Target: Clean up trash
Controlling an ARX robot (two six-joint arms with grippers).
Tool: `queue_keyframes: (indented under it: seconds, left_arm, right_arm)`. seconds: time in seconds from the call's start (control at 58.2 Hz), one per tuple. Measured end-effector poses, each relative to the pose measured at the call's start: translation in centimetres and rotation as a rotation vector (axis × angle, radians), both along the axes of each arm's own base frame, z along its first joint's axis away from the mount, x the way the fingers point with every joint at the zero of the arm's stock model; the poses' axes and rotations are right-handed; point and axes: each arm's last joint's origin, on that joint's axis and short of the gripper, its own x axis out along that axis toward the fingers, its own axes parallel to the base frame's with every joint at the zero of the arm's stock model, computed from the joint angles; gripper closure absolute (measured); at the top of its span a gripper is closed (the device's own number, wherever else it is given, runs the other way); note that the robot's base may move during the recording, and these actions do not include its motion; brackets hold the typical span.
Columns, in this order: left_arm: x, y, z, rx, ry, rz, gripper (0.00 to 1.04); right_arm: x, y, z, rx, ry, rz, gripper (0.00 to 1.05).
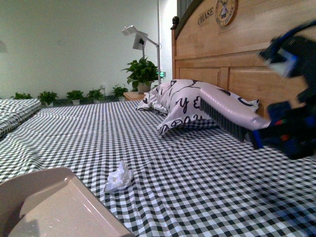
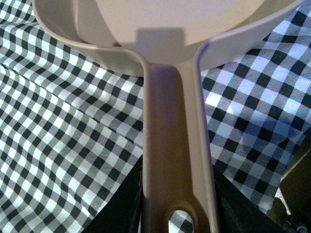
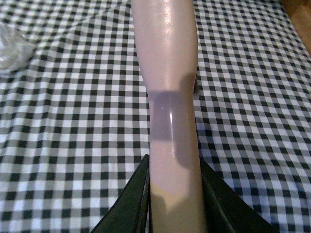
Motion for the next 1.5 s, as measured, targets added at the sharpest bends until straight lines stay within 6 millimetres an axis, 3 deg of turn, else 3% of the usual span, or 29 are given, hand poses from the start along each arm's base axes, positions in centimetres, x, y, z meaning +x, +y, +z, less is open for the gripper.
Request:
queue_keyframes:
  seconds: [0.12,0.516,0.722,0.911,1.048,1.151,1.272,1.495]
  left_arm:
    - [0.0,0.0,0.0,0.0,0.0,-0.001,0.77]
    - [0.0,0.0,0.0,0.001,-0.001,-0.002,0.77]
    - [0.0,0.0,0.0,0.001,-0.001,-0.003,0.77]
    - [0.0,0.0,0.0,0.002,-0.001,-0.003,0.77]
    - [0.0,0.0,0.0,0.002,-0.001,-0.003,0.77]
    - [0.0,0.0,0.0,0.002,-0.001,-0.003,0.77]
    - [0.0,0.0,0.0,0.003,-0.001,-0.004,0.77]
    - [0.0,0.0,0.0,0.002,-0.002,-0.004,0.77]
  right_arm:
    - [4.4,2.9,-2.7,-0.078,0.005,-0.006,0.83]
    - [9.4,8.1,-8.8,-0.211,0.055,0.035,0.83]
    - [10.0,10.9,-10.9,-0.245,0.122,0.123,0.83]
    - [7.8,12.1,-10.6,-0.147,0.256,0.407,0.83]
    - [5.5,11.6,-9.1,-0.066,0.332,0.621,0.83]
    - [3.9,10.1,-6.9,-0.012,0.349,0.741,0.83]
    - [4.2,7.1,-4.3,-0.026,0.252,0.659,0.83]
    - [4.5,3.0,-2.6,0.039,0.155,0.514,0.83]
